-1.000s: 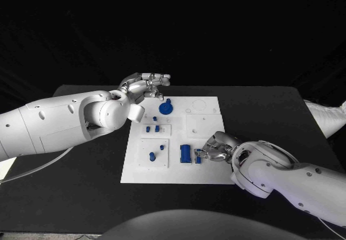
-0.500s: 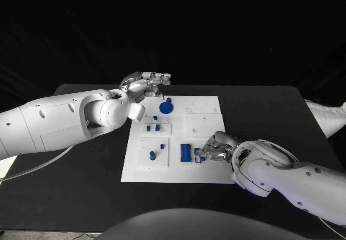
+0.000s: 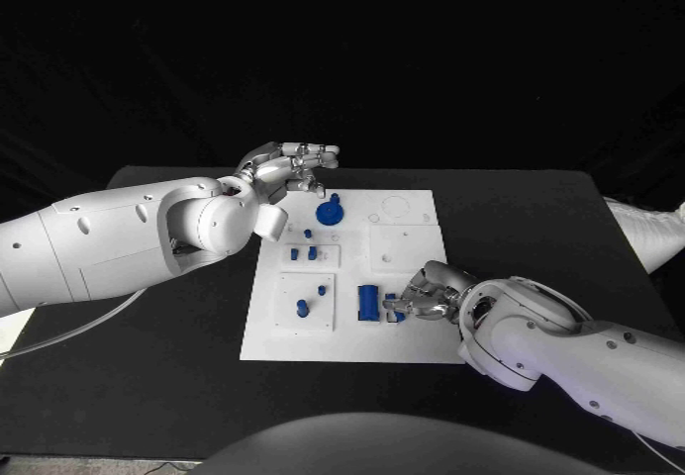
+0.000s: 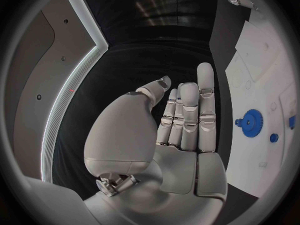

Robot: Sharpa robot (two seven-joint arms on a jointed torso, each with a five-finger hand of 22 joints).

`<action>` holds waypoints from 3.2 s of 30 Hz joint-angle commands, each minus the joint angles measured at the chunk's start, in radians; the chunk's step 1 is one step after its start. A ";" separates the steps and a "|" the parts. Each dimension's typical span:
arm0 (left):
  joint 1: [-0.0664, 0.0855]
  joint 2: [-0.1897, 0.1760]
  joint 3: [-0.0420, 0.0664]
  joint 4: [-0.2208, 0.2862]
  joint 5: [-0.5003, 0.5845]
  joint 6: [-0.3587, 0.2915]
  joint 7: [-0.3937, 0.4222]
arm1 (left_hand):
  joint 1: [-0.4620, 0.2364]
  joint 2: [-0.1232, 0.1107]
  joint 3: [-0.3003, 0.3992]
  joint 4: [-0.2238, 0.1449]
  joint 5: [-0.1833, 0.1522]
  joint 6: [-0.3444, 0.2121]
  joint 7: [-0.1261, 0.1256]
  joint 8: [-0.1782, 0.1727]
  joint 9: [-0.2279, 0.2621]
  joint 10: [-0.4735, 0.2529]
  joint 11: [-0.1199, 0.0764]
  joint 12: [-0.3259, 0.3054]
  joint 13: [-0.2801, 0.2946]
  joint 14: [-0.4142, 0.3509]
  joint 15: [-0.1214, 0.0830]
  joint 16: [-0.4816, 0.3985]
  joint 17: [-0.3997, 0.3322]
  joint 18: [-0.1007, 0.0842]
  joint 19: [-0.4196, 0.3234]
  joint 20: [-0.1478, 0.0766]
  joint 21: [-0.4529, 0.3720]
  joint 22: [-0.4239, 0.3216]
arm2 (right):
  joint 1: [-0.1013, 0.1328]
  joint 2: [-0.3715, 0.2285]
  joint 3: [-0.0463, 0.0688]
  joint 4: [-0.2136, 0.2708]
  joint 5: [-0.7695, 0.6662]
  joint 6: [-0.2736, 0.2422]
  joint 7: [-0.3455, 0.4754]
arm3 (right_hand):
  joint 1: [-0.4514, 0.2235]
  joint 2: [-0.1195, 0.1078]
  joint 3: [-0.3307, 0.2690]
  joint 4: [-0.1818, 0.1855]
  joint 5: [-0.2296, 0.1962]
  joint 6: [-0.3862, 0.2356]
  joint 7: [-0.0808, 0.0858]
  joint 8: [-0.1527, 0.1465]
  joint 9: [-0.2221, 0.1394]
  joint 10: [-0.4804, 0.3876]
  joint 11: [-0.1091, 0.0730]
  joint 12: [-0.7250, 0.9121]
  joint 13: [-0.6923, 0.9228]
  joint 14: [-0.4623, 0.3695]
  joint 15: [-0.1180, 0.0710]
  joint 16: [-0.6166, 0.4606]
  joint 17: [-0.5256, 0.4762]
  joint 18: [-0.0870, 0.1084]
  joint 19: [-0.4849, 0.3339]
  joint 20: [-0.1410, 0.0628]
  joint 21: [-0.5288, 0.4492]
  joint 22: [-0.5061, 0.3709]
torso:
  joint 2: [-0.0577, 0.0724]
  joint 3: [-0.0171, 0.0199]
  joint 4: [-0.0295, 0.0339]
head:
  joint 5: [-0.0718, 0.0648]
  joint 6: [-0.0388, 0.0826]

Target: Assemble the parts on the task board

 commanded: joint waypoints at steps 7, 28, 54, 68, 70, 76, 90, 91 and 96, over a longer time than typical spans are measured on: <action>0.001 -0.001 0.000 0.003 -0.004 0.018 0.006 | 0.001 0.013 -0.007 -0.002 0.003 -0.009 -0.001 0.006 0.001 -0.006 0.001 0.005 0.002 -0.005 0.000 -0.002 -0.001 0.011 -0.003 0.003 -0.007 -0.001 | 0.000 -0.002 0.000 0.004 -0.030 0.001 0.003 | -0.007 0.039 -0.035 0.034 0.009 0.016 -0.009 0.023 0.010 0.019 -0.012 0.031 0.095 0.089 -0.013 0.020 0.180 -0.023 0.072 -0.012 0.016 0.163 | 0.000 0.0006 0.0006 | -0.001 -0.001; 0.001 -0.003 0.000 0.002 -0.006 0.018 0.006 | 0.001 0.013 -0.007 -0.002 0.003 -0.009 -0.001 0.007 0.001 -0.007 0.001 0.006 0.002 -0.007 0.000 -0.003 -0.004 0.011 -0.003 0.003 -0.007 -0.002 | -0.007 -0.044 0.000 0.034 -0.029 0.044 0.060 | 0.060 0.009 -0.099 0.000 -0.080 0.000 -0.008 0.040 0.021 0.017 -0.011 0.027 0.096 0.088 -0.014 0.017 0.177 -0.022 0.070 -0.014 0.012 0.159 | 0.000 0.0013 -0.0016 | 0.001 0.000; 0.001 -0.002 0.000 -0.001 -0.010 0.016 0.000 | 0.002 0.014 -0.006 -0.003 0.004 -0.009 -0.001 0.008 0.001 -0.008 0.000 0.007 0.002 -0.007 0.000 -0.003 -0.004 0.011 -0.004 0.003 -0.007 -0.002 | -0.011 -0.045 0.000 0.017 -0.038 0.081 0.061 | 0.084 0.029 -0.120 -0.008 -0.096 -0.005 -0.008 0.046 0.023 0.017 -0.011 0.026 0.098 0.088 -0.013 0.017 0.178 -0.022 0.070 -0.014 0.011 0.159 | 0.000 0.0002 0.0018 | -0.007 -0.002; 0.001 -0.002 0.000 -0.001 -0.010 0.016 0.000 | 0.003 0.014 -0.005 -0.004 0.004 -0.010 -0.001 0.008 0.001 -0.009 0.001 0.008 0.002 -0.008 0.000 -0.003 -0.004 0.011 -0.004 0.003 -0.007 -0.002 | -0.012 -0.026 -0.001 -0.033 -0.051 0.056 0.057 | 0.112 0.047 -0.128 -0.023 -0.098 -0.007 -0.008 0.050 0.024 0.018 -0.011 0.027 0.100 0.088 -0.013 0.018 0.180 -0.022 0.071 -0.013 0.013 0.162 | 0.001 0.0009 0.0009 | -0.002 -0.002; 0.001 -0.002 0.000 -0.002 -0.010 0.016 0.000 | 0.003 0.014 -0.005 -0.004 0.004 -0.010 -0.001 0.008 0.001 -0.009 0.001 0.008 0.002 -0.008 0.000 -0.003 -0.004 0.011 -0.004 0.003 -0.007 -0.002 | -0.012 -0.025 -0.001 -0.035 -0.050 0.051 0.063 | 0.110 0.048 -0.129 -0.022 -0.098 -0.007 -0.007 0.051 0.024 0.018 -0.011 0.027 0.100 0.088 -0.013 0.018 0.180 -0.022 0.071 -0.013 0.013 0.162 | 0.000 0.0006 0.0004 | -0.001 -0.002; 0.001 -0.002 0.000 -0.002 -0.010 0.016 0.000 | 0.003 0.014 -0.005 -0.004 0.004 -0.010 -0.001 0.008 0.001 -0.009 0.001 0.008 0.002 -0.008 0.000 -0.003 -0.004 0.011 -0.004 0.003 -0.007 -0.002 | -0.012 -0.035 0.000 -0.020 -0.030 0.014 0.114 | 0.079 0.039 -0.163 0.001 -0.096 -0.010 -0.006 0.051 0.024 0.017 -0.009 0.023 0.098 0.088 -0.012 0.015 0.177 -0.021 0.069 -0.013 0.010 0.158 | -0.002 0.0010 -0.0004 | -0.001 -0.002; 0.000 0.025 0.000 -0.051 0.003 0.032 0.015 | -0.017 0.011 -0.027 0.005 0.002 -0.017 0.005 0.021 0.001 -0.044 0.012 -0.005 -0.023 -0.135 0.015 -0.210 -0.170 0.012 -0.101 0.017 -0.116 -0.068 | 0.081 -0.089 0.010 -0.131 0.677 -0.124 0.693 | 0.210 0.075 -0.207 -0.050 -0.037 -0.171 0.075 -0.076 -0.036 -0.341 0.062 -0.667 -0.331 -0.067 0.045 -0.478 -0.274 0.096 -0.171 0.034 -0.462 -0.426 | -0.039 -0.0182 -0.0089 | -0.019 0.040; 0.000 0.031 -0.001 -0.061 0.006 0.036 0.018 | -0.020 0.011 -0.030 0.008 0.003 -0.018 0.004 0.022 0.001 -0.046 0.015 -0.013 -0.031 -0.158 0.019 -0.257 -0.193 0.009 -0.128 0.022 -0.147 -0.088 | 0.088 -0.085 0.012 -0.154 0.734 -0.124 0.732 | 0.229 0.080 -0.201 -0.061 -0.036 -0.177 0.079 -0.086 -0.041 -0.360 0.064 -0.701 -0.362 -0.108 0.050 -0.607 -0.379 0.116 -0.219 0.040 -0.570 -0.546 | -0.044 -0.0204 -0.0097 | -0.020 0.043; -0.019 0.073 -0.003 -0.131 0.034 0.064 0.041 | -0.038 0.014 -0.074 0.029 0.002 -0.016 0.001 0.021 0.000 -0.011 0.033 -0.079 -0.085 -0.198 0.058 -0.546 -0.312 0.006 -0.244 0.069 -0.334 -0.236 | 0.105 -0.047 0.020 -0.288 0.946 -0.096 0.879 | 0.295 0.085 -0.180 -0.095 -0.056 -0.191 0.117 -0.133 -0.082 -0.486 0.128 -0.975 -0.634 -0.306 0.117 -1.043 -0.654 0.136 -0.382 0.099 -0.932 -0.836 | -0.070 -0.0312 -0.0142 | -0.033 0.095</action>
